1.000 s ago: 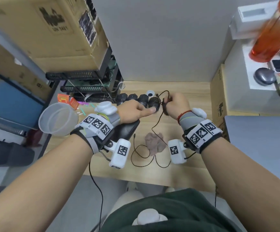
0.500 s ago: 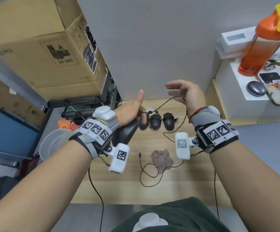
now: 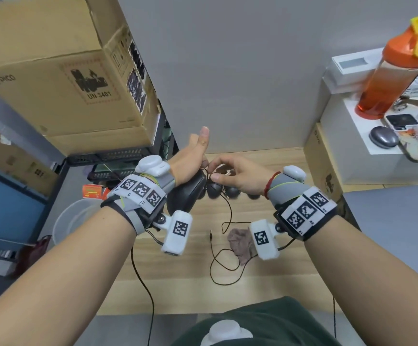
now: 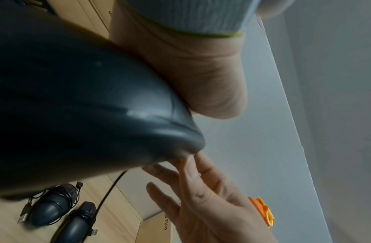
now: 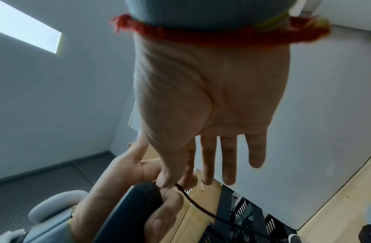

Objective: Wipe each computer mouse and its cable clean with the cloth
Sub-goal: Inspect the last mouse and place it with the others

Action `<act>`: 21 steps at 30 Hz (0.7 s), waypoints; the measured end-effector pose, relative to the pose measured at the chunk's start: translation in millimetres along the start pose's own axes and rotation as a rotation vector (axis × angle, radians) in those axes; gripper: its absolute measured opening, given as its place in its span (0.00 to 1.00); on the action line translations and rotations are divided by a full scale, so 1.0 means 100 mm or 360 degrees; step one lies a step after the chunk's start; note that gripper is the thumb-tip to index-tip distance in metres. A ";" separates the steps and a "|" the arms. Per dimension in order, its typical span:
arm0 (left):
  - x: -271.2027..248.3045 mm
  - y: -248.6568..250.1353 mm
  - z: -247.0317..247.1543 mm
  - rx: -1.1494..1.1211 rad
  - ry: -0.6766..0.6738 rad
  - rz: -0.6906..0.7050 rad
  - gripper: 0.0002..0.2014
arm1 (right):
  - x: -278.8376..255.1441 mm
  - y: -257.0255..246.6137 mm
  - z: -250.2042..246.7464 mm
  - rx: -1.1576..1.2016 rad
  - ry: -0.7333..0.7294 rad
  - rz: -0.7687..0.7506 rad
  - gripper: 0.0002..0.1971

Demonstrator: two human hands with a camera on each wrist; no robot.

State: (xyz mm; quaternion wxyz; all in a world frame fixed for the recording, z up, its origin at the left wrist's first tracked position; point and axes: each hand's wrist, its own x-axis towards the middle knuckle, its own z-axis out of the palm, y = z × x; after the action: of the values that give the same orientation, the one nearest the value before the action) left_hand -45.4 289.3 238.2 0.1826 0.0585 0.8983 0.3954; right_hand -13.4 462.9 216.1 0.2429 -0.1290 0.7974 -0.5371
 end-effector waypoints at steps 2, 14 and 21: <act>0.01 0.00 0.01 0.0023 -0.0016 -0.0005 0.47 | 0.04 0.01 0.03 -0.0018 0.0113 -0.0106 0.04; 0.01 0.08 0.08 0.0128 0.0017 -0.0019 0.32 | 0.24 -0.02 -0.05 -0.0227 0.0177 -0.0215 0.09; -0.03 0.13 0.11 0.0145 -0.0058 0.0008 0.43 | 0.14 0.04 0.07 0.0251 0.0014 -0.0048 0.12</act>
State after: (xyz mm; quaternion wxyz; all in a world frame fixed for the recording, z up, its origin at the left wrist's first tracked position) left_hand -39.4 304.9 241.5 0.1949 0.0763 0.9118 0.3534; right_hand -20.9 452.2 206.7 0.2406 -0.1190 0.7518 -0.6023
